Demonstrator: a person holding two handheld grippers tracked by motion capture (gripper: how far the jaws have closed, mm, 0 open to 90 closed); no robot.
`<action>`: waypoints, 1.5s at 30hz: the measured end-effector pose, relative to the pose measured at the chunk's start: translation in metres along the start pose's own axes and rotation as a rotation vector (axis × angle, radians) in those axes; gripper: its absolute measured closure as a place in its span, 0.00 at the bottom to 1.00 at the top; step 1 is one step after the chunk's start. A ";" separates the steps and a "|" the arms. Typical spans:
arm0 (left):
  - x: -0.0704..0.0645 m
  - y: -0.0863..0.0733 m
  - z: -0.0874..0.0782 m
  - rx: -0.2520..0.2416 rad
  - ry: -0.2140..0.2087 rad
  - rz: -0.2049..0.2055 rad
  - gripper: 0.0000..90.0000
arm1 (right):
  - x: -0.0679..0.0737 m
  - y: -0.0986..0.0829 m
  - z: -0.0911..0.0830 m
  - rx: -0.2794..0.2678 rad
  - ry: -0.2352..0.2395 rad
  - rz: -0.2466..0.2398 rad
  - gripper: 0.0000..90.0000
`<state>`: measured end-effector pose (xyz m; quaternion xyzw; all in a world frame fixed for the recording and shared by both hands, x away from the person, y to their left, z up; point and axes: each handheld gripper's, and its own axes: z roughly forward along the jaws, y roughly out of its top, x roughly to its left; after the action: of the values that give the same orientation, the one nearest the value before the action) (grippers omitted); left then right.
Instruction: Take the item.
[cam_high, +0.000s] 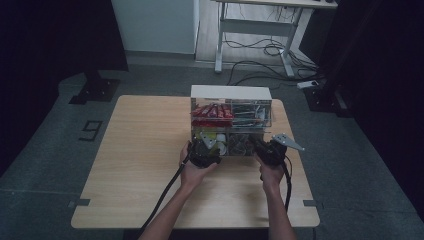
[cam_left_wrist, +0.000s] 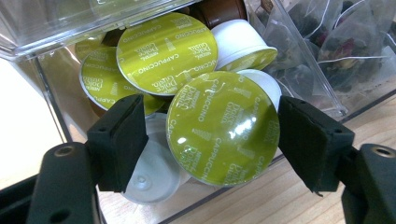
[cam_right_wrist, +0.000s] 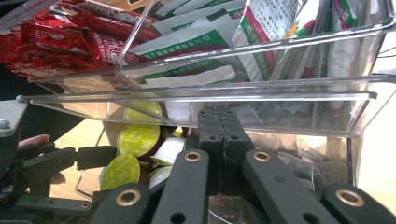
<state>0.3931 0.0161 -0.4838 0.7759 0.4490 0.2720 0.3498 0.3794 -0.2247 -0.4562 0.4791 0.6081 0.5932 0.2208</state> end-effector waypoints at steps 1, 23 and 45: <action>0.000 0.000 0.001 0.002 -0.002 0.000 0.29 | 0.000 0.000 0.000 0.000 0.000 0.000 0.99; 0.000 -0.001 -0.006 -0.035 -0.046 -0.028 0.42 | 0.000 -0.001 0.000 0.000 -0.005 -0.001 0.99; 0.010 -0.005 -0.048 -0.120 -0.094 -0.047 0.42 | 0.000 -0.002 0.001 0.002 -0.013 -0.005 0.99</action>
<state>0.3598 0.0415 -0.4576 0.7547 0.4332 0.2535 0.4224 0.3793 -0.2240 -0.4578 0.4817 0.6086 0.5887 0.2259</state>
